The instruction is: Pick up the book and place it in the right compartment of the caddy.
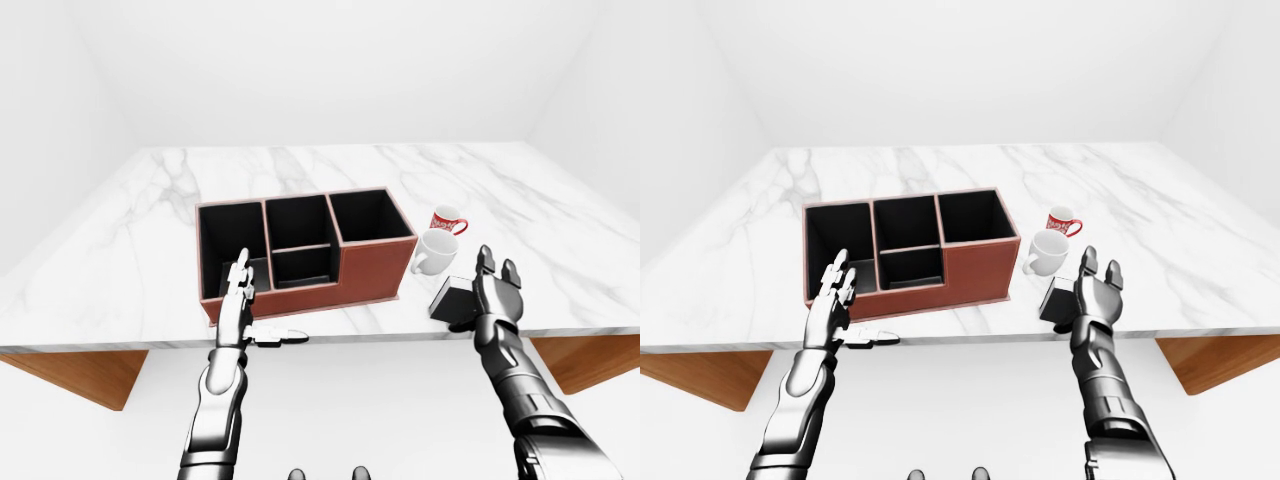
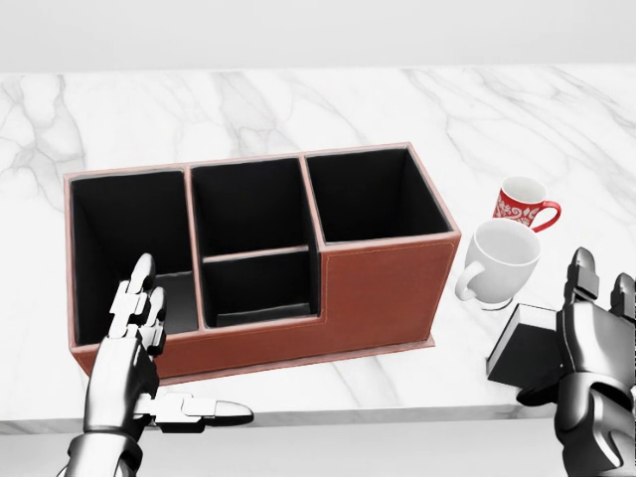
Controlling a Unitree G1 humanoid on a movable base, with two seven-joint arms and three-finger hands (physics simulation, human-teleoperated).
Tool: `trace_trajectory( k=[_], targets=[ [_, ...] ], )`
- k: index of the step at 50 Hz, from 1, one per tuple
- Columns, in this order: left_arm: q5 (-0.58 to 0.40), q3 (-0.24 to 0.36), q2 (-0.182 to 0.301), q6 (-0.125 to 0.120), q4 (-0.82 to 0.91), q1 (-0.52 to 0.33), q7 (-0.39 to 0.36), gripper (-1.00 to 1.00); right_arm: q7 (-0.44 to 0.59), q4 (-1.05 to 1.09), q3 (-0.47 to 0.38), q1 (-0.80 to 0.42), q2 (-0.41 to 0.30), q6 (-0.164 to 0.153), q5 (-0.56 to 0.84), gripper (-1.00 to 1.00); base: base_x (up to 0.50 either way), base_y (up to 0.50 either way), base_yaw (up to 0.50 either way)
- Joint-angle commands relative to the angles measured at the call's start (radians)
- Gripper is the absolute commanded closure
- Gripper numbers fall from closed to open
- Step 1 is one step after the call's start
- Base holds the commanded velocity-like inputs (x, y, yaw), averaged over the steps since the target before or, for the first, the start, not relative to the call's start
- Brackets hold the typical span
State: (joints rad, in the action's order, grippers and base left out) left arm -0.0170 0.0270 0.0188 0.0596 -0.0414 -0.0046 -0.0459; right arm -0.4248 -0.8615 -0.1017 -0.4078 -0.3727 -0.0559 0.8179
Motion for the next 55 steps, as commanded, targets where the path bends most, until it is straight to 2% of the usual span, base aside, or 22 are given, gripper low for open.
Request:
trace_trajectory(
  k=[1, 2, 3, 4, 5, 12, 19, 22, 25, 33, 36, 39, 41, 42, 44, 49, 55],
  targets=[
    [-0.002, 0.0, 0.0, -0.001, 0.002, 0.001, 0.002, -1.0, -0.058, -0.212, 0.044, -0.093, -0.021, 0.048, -0.035, -1.0, 0.0, 0.0, 0.0],
    [-0.002, 0.0, 0.0, 0.001, -0.001, 0.001, 0.002, -1.0, -0.054, -0.214, 0.046, -0.093, -0.021, 0.051, -0.038, -1.0, 0.0, 0.0, 0.0],
    [-0.002, 0.0, 0.0, -0.001, 0.001, 0.001, 0.002, -1.0, -0.052, -0.214, 0.05, -0.091, -0.021, 0.053, -0.037, -0.44, 0.0, 0.0, 0.0],
    [-0.002, -0.001, 0.0, -0.003, 0.004, 0.002, 0.002, -1.0, -0.055, -0.216, 0.052, -0.09, -0.02, 0.051, -0.035, 0.23, 0.0, 0.0, 0.0],
    [-0.002, 0.0, 0.0, -0.002, 0.003, 0.001, 0.002, -1.0, -0.055, -0.221, 0.053, -0.088, -0.02, 0.059, -0.037, 1.0, 0.0, 0.0, 0.0],
    [-0.003, 0.0, 0.0, 0.004, -0.006, -0.002, 0.004, -1.0, -0.049, -0.203, 0.053, -0.066, -0.012, 0.065, -0.041, 1.0, 0.0, 0.0, 0.0],
    [-0.005, 0.0, 0.0, 0.004, -0.006, -0.001, 0.004, -1.0, 0.007, -0.144, 0.037, -0.028, -0.005, 0.077, -0.075, 1.0, 0.0, 0.0, 0.0],
    [-0.005, 0.0, 0.0, 0.004, -0.007, -0.002, 0.004, -1.0, 0.02, -0.154, 0.031, -0.021, -0.005, 0.091, -0.092, 1.0, 0.0, 0.0, 0.0],
    [-0.006, 0.0, 0.0, 0.008, -0.011, -0.002, 0.004, -1.0, 0.018, -0.192, 0.03, -0.017, -0.008, 0.118, -0.11, 1.0, 0.0, 0.0, 0.0],
    [-0.01, -0.004, -0.001, 0.012, -0.007, 0.003, 0.003, -1.0, 0.011, -0.208, 0.032, -0.007, -0.008, 0.131, -0.132, 1.0, 0.0, 0.0, 0.0],
    [-0.009, -0.003, 0.0, 0.012, -0.005, 0.003, 0.002, -1.0, -0.002, -0.204, 0.042, -0.006, -0.001, 0.11, -0.123, 1.0, 0.0, 0.0, 0.0],
    [-0.009, -0.003, -0.001, 0.015, -0.008, 0.003, 0.002, -1.0, 0.027, -0.095, 0.037, 0.032, 0.0, 0.075, -0.11, 1.0, 0.0, 0.0, 0.0],
    [-0.01, -0.004, -0.001, 0.01, 0.0, 0.004, 0.002, -1.0, 0.052, 0.007, 0.024, 0.068, 0.002, 0.044, -0.095, 1.0, 0.0, 0.0, 0.0],
    [-0.011, -0.005, -0.001, 0.009, 0.002, 0.006, 0.002, -1.0, 0.081, 0.105, 0.016, 0.103, 0.005, 0.007, -0.08, 1.0, 0.0, 0.0, 0.0],
    [-0.011, -0.005, -0.001, 0.01, 0.002, 0.006, 0.002, -1.0, 0.115, 0.202, 0.001, 0.139, 0.016, -0.026, -0.05, 1.0, 0.0, 0.0, 0.0],
    [-0.011, -0.004, -0.001, 0.005, 0.007, 0.006, 0.002, -1.0, 0.269, 0.523, -0.038, 0.245, 0.06, -0.031, 0.026, 1.0, 0.0, 0.0, 0.0],
    [-0.012, -0.004, -0.001, 0.004, 0.007, 0.005, 0.003, -1.0, 0.4, 0.75, -0.07, 0.312, 0.105, -0.031, 0.093, 1.0, 0.0, 0.0, 0.0]
  ],
)
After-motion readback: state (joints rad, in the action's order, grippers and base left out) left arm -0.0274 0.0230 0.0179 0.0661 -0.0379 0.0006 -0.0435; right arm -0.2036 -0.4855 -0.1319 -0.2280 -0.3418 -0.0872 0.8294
